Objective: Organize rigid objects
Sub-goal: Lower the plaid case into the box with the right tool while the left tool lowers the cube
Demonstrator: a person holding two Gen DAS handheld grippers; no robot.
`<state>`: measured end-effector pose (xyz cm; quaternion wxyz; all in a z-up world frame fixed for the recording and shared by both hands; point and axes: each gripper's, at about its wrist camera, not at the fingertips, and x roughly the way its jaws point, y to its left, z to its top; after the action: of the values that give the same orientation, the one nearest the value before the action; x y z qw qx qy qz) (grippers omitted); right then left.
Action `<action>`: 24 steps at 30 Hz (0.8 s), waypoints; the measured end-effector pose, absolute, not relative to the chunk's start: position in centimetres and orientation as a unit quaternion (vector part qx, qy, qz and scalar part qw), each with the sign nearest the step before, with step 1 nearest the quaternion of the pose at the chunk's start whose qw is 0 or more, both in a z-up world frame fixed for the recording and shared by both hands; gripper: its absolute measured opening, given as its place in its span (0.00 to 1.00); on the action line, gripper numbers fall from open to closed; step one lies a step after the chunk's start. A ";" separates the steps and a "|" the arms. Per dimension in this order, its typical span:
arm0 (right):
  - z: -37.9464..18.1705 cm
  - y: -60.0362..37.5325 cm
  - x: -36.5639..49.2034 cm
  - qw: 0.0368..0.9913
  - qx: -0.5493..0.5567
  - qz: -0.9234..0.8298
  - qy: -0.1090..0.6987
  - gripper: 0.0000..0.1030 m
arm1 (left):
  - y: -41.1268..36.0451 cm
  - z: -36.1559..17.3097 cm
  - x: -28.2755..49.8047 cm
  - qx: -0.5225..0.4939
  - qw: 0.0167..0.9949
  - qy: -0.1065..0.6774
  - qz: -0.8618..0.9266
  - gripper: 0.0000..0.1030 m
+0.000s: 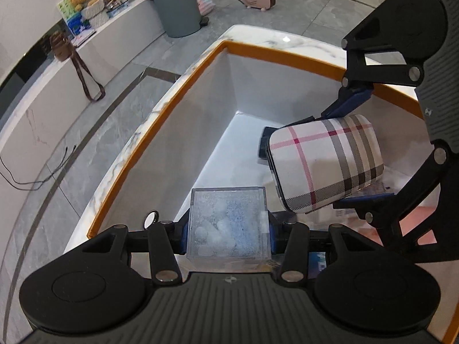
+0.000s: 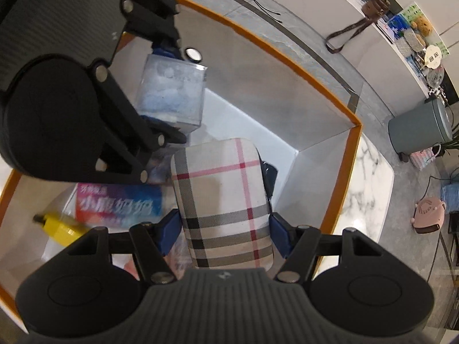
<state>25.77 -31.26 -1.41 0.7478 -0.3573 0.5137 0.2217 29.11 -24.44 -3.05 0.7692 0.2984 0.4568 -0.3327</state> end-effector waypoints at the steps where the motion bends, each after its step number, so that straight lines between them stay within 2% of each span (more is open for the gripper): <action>1: -1.5 -31.1 26.1 0.748 -0.357 0.221 0.513 0.65 | -24.3 -3.3 29.4 0.297 0.768 0.460 -0.331 0.51; 9: -2.3 -29.9 27.5 0.758 -0.368 0.216 0.494 0.65 | -23.4 -4.0 31.3 0.263 0.773 0.474 -0.329 0.52; 17: -3.4 -30.2 28.1 0.754 -0.389 0.252 0.466 0.66 | -23.7 -4.4 31.3 0.293 0.766 0.471 -0.324 0.52; 21: -4.0 -29.7 27.8 0.743 -0.426 0.260 0.446 0.66 | -23.5 -4.5 31.4 0.299 0.759 0.473 -0.334 0.52; 24: -5.0 -29.3 26.7 0.723 -0.493 0.273 0.400 0.65 | -23.4 -4.6 31.2 0.307 0.753 0.472 -0.340 0.52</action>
<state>26.68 -29.27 -5.00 0.7232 -0.4925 0.3998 0.2731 31.23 -23.44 -4.58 0.7531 0.3070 0.4723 -0.3400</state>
